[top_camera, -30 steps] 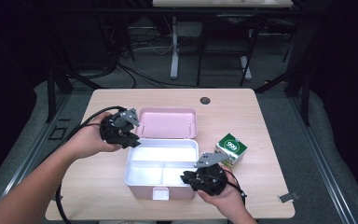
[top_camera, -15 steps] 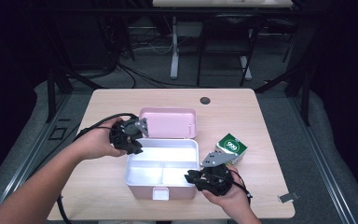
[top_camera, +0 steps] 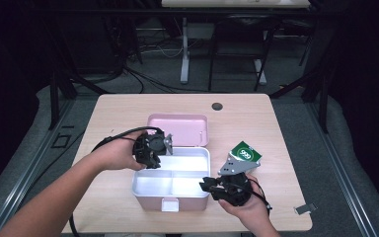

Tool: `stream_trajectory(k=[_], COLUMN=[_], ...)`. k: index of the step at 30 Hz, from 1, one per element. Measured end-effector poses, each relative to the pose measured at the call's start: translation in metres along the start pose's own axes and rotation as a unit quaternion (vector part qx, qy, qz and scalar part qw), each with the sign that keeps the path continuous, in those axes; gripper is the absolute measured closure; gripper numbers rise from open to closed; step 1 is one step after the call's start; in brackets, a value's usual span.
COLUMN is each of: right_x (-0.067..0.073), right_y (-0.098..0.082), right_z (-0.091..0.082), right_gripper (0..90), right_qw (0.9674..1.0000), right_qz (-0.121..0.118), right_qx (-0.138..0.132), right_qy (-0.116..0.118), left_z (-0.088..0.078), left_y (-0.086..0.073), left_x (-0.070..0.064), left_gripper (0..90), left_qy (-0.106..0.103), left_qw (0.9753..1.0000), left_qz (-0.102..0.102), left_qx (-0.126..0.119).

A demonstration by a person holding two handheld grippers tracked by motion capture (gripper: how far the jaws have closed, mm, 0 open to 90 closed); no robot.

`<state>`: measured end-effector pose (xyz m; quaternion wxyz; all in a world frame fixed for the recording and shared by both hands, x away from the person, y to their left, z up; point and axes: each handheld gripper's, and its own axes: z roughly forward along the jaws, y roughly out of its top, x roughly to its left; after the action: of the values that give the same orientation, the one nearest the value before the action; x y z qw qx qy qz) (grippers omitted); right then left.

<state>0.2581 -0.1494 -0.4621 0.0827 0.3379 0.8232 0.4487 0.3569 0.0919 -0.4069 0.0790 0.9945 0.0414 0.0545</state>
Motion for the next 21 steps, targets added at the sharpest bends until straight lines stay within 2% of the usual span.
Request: stream_trajectory(k=[6,21], right_x=[-0.002,-0.012], right_y=[-0.001,-0.003], right_z=[-0.002,-0.009], right_gripper=[76.0,75.9], right_qw=[1.0000,0.9997], right_qz=[0.001,0.014], right_qx=[-0.002,-0.007], right_qy=[-0.006,-0.016], left_z=[0.008,0.025], left_y=[0.013,0.029], left_x=[-0.005,-0.008], left_gripper=[81.0,86.1], left_qy=[-0.009,-0.017], left_qw=[0.9996,0.9985], left_qz=[0.020,0.031], left_qx=[0.019,0.041])
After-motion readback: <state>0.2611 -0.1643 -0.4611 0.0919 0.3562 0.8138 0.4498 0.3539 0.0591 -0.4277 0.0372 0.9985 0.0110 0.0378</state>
